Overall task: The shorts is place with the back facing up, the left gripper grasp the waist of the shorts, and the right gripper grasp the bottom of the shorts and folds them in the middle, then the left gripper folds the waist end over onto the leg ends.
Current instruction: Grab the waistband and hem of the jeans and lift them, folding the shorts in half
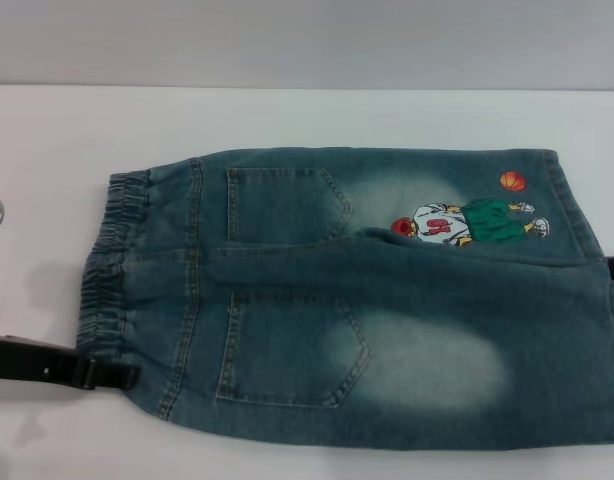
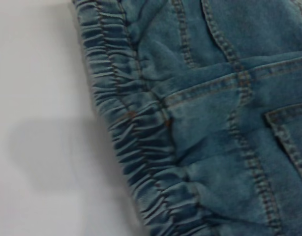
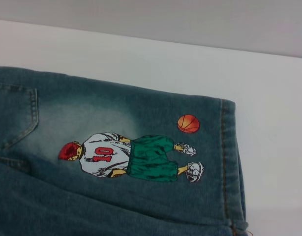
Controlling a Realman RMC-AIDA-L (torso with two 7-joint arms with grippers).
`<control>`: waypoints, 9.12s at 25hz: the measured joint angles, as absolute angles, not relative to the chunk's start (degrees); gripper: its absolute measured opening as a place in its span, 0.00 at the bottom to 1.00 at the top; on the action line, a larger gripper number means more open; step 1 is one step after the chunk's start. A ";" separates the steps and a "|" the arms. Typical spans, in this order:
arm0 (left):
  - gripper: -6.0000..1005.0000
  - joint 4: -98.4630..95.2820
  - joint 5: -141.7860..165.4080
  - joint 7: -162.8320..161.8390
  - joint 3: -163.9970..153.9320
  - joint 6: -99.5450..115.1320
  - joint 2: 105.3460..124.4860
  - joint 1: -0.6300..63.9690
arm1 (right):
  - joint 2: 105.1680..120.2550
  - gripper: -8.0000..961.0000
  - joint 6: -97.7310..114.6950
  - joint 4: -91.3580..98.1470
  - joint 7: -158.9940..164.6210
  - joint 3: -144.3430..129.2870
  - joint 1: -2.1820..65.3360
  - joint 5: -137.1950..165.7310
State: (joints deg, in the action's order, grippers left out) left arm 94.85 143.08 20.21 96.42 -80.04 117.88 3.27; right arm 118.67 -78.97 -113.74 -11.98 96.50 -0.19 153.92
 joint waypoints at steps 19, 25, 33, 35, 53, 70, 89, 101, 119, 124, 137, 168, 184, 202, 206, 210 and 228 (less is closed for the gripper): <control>0.80 94.19 145.84 19.76 96.24 -80.52 118.05 4.44 | 118.65 0.73 -79.92 -113.73 -12.04 96.24 0.64 154.00; 0.80 94.13 145.55 19.71 96.08 -80.93 118.04 4.98 | 118.65 0.73 -80.18 -113.73 -12.04 96.18 1.10 154.73; 0.78 93.59 145.15 18.62 95.54 -81.01 118.02 6.15 | 118.65 0.73 -80.76 -114.62 -12.04 96.15 1.42 154.86; 0.77 91.92 145.24 18.26 95.67 -80.85 118.02 6.87 | 118.65 0.73 -80.89 -114.74 -12.04 96.15 1.48 155.10; 0.11 96.44 145.12 15.21 95.87 -80.01 118.09 5.04 | 118.65 0.73 -81.09 -114.89 -12.04 96.06 1.89 156.28; 0.03 97.46 145.42 15.48 97.28 -80.82 117.86 5.27 | 118.67 0.73 -81.42 -115.24 -11.37 96.06 5.17 156.36; 0.68 96.58 145.80 16.48 98.49 -82.71 117.73 5.47 | 118.79 0.73 -81.26 -112.03 -9.09 94.37 9.45 158.68; 0.82 90.81 145.94 16.53 99.14 -81.62 117.77 8.44 | 118.83 0.73 -81.33 -110.61 -8.96 93.78 11.19 160.02; 0.82 89.12 147.71 15.40 98.87 -82.46 117.95 9.66 | 118.65 0.73 -81.75 -110.14 -8.96 93.31 12.76 161.31; 0.82 88.22 147.73 15.40 98.84 -82.43 117.95 10.06 | 118.65 0.73 -81.75 -110.12 -8.96 93.16 12.91 161.37; 0.82 87.02 147.49 15.50 98.72 -82.51 118.02 10.97 | 118.64 0.73 -81.83 -110.14 -8.96 93.16 12.92 161.46; 0.23 91.99 144.60 16.34 100.09 -81.95 117.99 8.59 | 118.65 0.73 -83.17 -110.57 -9.22 92.81 13.98 163.69; 0.07 95.22 142.65 15.99 99.73 -82.00 118.03 7.70 | 118.74 0.73 -84.91 -110.45 -9.07 92.57 13.81 163.69; 0.06 96.44 142.12 16.41 99.11 -81.51 118.03 9.02 | 118.99 0.73 -92.34 -111.90 -6.81 85.54 8.19 162.22; 0.06 96.37 143.04 16.25 98.09 -81.08 118.01 9.11 | 119.01 0.73 -92.27 -113.24 -5.78 83.95 6.33 160.83; 0.06 96.22 144.05 16.01 97.01 -81.05 118.06 9.32 | 118.98 0.73 -92.53 -114.06 -4.61 83.17 4.66 160.48; 0.06 95.80 144.32 15.17 96.21 -81.33 117.96 10.75 | 118.74 0.73 -95.12 -111.89 -3.88 84.02 0.04 162.95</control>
